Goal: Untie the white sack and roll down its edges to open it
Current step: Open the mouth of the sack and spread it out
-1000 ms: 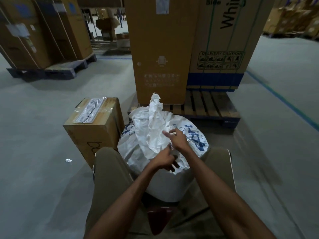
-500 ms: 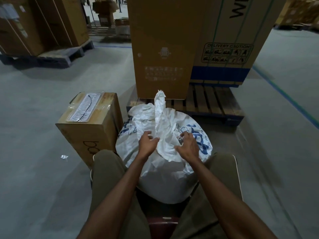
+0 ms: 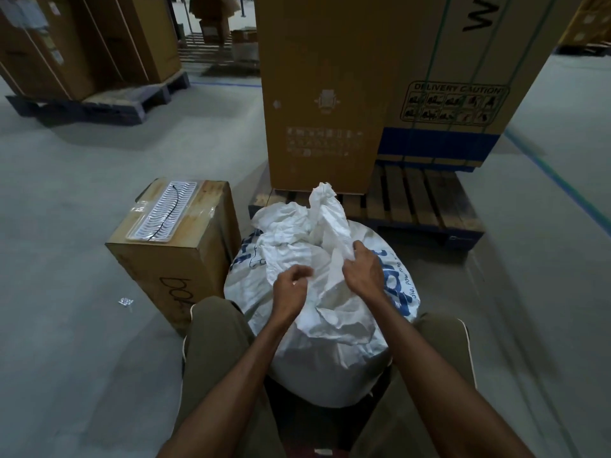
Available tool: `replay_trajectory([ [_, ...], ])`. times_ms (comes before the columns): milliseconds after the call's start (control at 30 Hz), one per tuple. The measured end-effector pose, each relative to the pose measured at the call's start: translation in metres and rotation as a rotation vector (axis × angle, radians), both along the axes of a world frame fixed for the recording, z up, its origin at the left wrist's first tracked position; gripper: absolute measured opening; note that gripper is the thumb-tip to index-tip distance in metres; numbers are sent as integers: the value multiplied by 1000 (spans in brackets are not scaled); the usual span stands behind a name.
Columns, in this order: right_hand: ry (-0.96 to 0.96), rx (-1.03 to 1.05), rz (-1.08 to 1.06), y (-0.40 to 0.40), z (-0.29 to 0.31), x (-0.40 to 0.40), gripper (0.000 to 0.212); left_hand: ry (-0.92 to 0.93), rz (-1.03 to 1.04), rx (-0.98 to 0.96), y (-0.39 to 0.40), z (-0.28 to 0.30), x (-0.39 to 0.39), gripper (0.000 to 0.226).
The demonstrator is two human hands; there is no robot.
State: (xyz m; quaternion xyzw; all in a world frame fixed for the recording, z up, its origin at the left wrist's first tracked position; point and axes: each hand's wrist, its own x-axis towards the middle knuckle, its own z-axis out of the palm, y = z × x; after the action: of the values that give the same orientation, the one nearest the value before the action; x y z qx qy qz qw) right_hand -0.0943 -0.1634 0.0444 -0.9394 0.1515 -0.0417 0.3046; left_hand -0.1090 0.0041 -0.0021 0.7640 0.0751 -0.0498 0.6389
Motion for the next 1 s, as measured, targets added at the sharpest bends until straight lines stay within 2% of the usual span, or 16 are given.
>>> replay_trajectory([
  [33, -25, -13, -9, -2, -2, 0, 43, -47, 114, 143, 5, 0, 9, 28],
  [67, -58, -45, -10, -3, -4, -1, 58, -56, 181, 292, 10, 0, 18, 34],
  [133, -144, -141, 8, -6, -12, -4, 88, 55, 169, 544, 19, 0, 37, 63],
  [167, -190, -209, 32, -8, -19, -5, 99, 100, 129, 606, 23, 0, 46, 74],
  [200, -230, -295, 64, -9, -23, -6, 106, 118, 80, 606, 24, 0, 52, 81],
  [267, -269, -484, 199, -12, -33, -7, 112, 109, 24, 487, 25, 2, 61, 82],
  [367, -141, -756, 483, -13, -36, -4, 98, 91, 60, 387, 27, 4, 65, 71],
  [467, 46, -915, 603, -18, -27, -1, 72, 15, 24, 405, 31, 14, 61, 86],
  [567, 188, -947, 557, -40, -21, -4, 71, -167, -65, 683, 48, 20, 51, 109],
  [667, 319, -981, 478, -80, -21, -9, 82, -244, -159, 952, 79, 17, 44, 86],
  [767, 364, -967, 403, -107, -24, -21, 72, -209, -192, 1075, 101, 11, 36, 68],
  [867, 391, -864, 353, -101, -23, -30, 67, -99, -204, 1107, 99, 6, 29, 67],
  [1000, 327, -786, 293, -71, -24, -32, 58, -85, -163, 1367, 84, -6, 26, 51],
])
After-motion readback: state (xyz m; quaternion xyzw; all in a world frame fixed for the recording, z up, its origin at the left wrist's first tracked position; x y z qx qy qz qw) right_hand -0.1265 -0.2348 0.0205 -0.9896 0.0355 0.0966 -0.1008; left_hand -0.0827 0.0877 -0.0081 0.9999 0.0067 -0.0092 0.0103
